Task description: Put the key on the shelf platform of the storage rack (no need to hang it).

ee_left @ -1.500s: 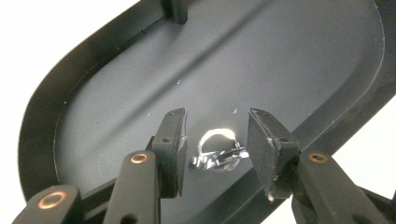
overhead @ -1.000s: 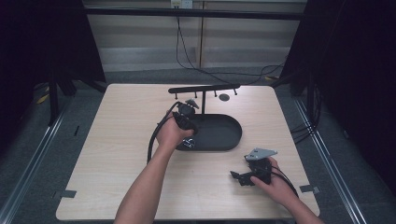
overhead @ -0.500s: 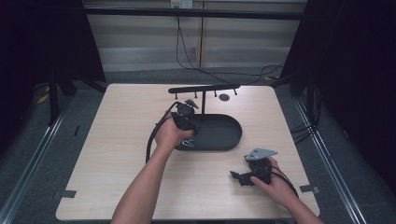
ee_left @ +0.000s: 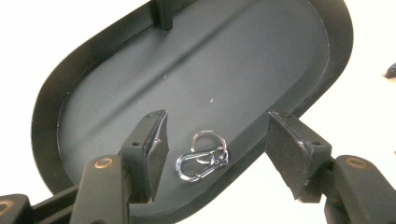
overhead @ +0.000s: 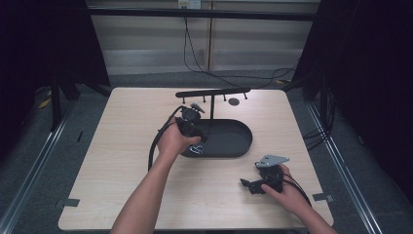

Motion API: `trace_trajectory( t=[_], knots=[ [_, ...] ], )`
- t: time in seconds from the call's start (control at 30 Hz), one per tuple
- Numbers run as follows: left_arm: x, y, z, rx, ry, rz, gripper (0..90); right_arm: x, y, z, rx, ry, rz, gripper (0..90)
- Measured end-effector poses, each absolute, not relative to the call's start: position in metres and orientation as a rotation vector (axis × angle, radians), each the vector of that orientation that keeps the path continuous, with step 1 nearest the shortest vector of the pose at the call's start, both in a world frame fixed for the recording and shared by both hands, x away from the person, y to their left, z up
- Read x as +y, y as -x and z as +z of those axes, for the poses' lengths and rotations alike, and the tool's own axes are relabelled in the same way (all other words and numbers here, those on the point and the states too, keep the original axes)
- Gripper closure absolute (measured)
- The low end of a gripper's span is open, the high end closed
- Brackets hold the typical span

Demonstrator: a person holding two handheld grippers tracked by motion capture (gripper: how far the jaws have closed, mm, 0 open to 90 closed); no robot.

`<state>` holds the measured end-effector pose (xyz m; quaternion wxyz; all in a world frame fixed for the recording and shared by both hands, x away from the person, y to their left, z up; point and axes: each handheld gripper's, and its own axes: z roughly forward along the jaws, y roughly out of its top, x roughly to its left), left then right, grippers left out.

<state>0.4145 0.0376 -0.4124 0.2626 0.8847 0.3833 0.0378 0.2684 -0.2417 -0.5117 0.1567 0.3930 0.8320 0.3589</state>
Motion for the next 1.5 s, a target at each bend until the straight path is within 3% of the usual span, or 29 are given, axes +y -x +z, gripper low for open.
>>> trace_trajectory(
  t=[0.3, 1.5],
  knots=[
    [0.043, -0.408, -0.409, 1.015, -2.37, 0.125, 32.1, -0.242, -0.268, -0.512, 2.382, -1.129, 1.027, 12.1],
    [0.099, -0.386, -0.402, 1.004, -2.306, 0.171, 26.9, -0.242, -0.268, -0.512, 2.384, -1.13, 1.026, 12.1]
  ],
)
